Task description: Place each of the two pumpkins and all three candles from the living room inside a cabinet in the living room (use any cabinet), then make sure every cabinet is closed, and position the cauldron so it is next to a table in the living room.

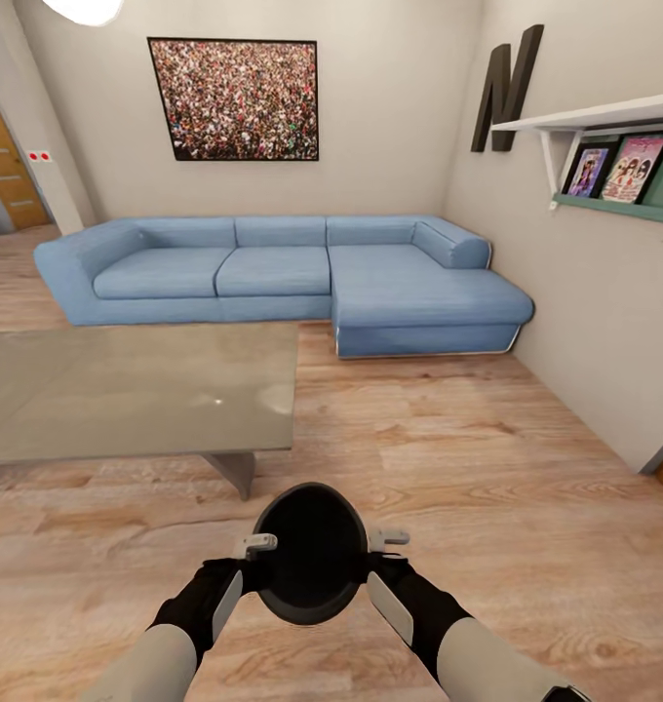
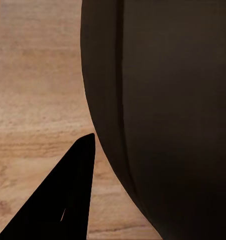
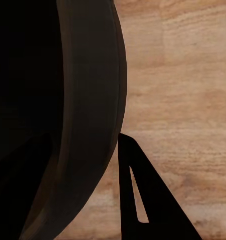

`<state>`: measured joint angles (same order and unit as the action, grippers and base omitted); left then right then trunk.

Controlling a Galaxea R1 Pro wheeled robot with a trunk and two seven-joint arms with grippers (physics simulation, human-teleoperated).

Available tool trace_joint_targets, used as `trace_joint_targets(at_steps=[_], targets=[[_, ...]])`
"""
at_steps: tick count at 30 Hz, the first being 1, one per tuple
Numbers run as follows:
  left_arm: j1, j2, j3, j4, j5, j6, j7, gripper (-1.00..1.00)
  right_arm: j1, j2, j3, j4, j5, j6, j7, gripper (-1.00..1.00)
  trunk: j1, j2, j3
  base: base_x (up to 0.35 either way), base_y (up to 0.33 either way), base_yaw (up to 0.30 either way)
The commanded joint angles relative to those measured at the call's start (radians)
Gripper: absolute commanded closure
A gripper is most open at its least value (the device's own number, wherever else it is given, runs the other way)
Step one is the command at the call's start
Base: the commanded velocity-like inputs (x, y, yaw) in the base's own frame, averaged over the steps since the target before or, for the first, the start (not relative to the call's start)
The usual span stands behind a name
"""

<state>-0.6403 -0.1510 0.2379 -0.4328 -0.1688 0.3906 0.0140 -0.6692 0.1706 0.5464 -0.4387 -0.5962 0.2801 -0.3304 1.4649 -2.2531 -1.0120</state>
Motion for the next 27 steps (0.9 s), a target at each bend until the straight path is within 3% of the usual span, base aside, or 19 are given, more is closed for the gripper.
trace_joint_targets(at_steps=[1, 10, 21, 27], targets=[[-0.001, -0.001, 0.014, 0.003, 0.025, -0.001, 0.000, 1.00, 0.000, 0.004, 0.061, -0.003, 0.001, -0.058, 0.024, 1.00, 0.000, 0.000, 0.000, 0.209, 0.000, 0.000], [-0.001, -0.001, 0.014, 0.003, 0.025, -0.001, 0.000, 1.00, 0.000, 0.004, 0.061, -0.003, 0.001, -0.058, 0.024, 1.00, 0.000, 0.000, 0.000, 0.042, 0.000, 0.000], [-0.001, -0.001, 0.014, 0.003, 0.025, -0.001, 0.000, 1.00, 0.000, 0.004, 0.061, -0.003, 0.001, -0.058, 0.024, 1.00, 0.042, -0.077, -0.034, 0.000, 0.000, 0.000], [-0.001, -0.001, 0.014, 0.003, 0.025, -0.001, 0.000, 1.00, 0.000, 0.004, 0.061, -0.003, 0.001, -0.058, 0.024, 1.00, 0.042, -0.077, -0.034, 0.000, 0.000, 0.000]])
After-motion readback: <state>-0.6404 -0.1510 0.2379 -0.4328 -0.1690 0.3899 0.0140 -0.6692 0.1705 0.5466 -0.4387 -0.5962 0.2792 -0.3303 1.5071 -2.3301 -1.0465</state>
